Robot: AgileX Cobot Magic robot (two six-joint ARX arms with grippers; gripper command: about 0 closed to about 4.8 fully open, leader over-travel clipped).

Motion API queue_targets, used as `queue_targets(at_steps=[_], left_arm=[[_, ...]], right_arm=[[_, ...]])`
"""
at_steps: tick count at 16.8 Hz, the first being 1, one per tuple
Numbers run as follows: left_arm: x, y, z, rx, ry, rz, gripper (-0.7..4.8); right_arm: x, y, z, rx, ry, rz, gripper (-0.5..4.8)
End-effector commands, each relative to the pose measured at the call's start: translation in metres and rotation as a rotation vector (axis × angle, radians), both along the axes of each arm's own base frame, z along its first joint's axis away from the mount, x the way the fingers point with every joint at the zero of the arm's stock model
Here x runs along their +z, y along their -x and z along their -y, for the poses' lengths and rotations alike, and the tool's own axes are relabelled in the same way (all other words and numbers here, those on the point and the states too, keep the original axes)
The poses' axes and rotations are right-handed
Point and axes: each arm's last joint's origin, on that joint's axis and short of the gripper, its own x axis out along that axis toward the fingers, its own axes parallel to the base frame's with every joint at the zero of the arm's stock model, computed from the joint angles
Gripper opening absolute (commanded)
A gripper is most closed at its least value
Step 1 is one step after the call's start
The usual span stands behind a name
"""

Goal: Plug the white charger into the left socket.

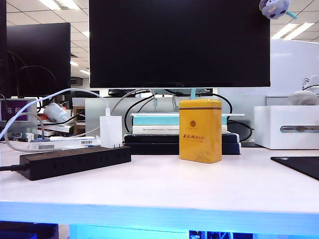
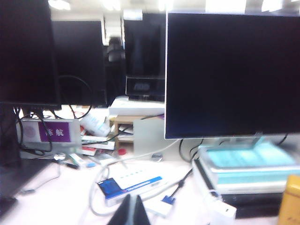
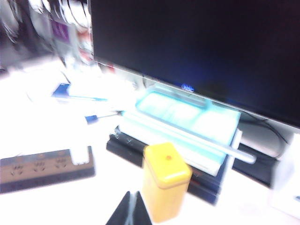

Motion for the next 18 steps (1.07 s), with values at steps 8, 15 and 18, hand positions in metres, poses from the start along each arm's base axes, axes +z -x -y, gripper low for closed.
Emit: queue_targets(at_steps=[8, 15, 18], left_arm=[[-0.095, -0.051, 0.002, 0.01, 0.184, -0.13, -0.02], [-0.169, -0.074, 0.002, 0.05, 0.181, -0.273, 0.27], [-0.17, -0.074, 0.002, 0.058, 0.049, -0.271, 0.26]], right_arm=[[-0.158, 0.017, 0.015, -0.022, -0.013, -0.107, -0.01], [-0.216, 0.021, 0.018, -0.05, 0.037, -0.182, -0.01], [-0.229, 0.024, 0.021, -0.054, 0.091, -0.257, -0.01]])
